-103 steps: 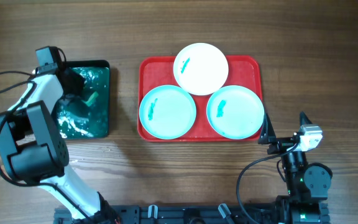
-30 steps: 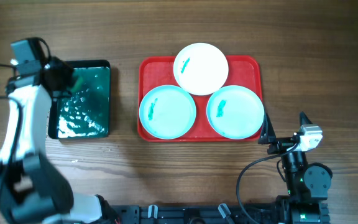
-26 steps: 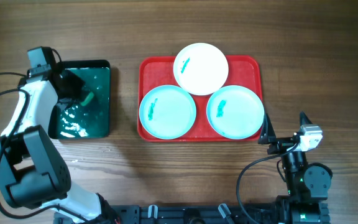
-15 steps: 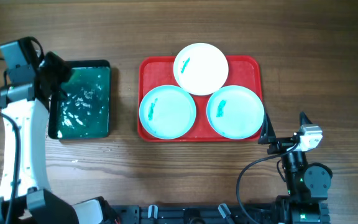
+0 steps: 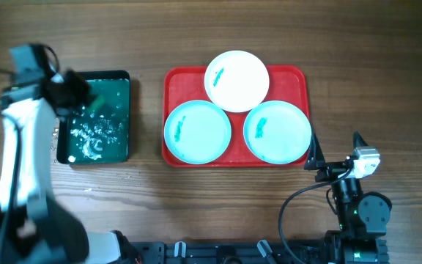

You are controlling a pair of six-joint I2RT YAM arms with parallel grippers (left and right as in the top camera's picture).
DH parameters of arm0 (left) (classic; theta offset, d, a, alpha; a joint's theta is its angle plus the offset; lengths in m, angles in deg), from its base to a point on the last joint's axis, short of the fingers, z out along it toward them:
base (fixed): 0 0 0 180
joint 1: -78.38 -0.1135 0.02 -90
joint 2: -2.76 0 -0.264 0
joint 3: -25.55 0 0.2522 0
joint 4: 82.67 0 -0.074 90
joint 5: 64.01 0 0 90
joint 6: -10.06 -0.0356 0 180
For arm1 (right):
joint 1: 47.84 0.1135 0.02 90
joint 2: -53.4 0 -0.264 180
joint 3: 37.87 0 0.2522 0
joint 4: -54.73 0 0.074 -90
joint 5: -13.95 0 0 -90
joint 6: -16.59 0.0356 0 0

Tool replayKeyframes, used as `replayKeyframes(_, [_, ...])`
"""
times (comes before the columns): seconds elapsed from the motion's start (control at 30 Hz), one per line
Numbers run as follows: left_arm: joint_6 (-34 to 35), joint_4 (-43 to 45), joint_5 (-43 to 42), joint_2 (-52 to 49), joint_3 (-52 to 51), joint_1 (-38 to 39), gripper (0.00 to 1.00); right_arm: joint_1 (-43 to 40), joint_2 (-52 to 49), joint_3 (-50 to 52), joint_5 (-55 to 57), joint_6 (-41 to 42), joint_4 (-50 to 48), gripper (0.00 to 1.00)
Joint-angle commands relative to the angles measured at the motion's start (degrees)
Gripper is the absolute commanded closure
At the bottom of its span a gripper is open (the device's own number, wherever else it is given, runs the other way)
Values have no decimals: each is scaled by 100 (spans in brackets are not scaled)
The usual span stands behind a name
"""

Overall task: Clean dirty plates on tray and stack at the side
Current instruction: 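Carry the sponge with the left gripper onto the left white plate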

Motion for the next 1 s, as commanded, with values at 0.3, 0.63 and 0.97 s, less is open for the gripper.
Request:
replayKeyframes(0.3, [-282,-1558,-1318,1467,-13,1615,96,-26,15,7,-48,61,-35,0])
replayKeyframes(0.63, [184,439,-861,199,-1720,3674,96,-26,15,7,-48,61,-35,0])
replayKeyframes(0.97, [365,1665,389,-793,-1735,4295,73,-26,15,7,-48,61,-35,0])
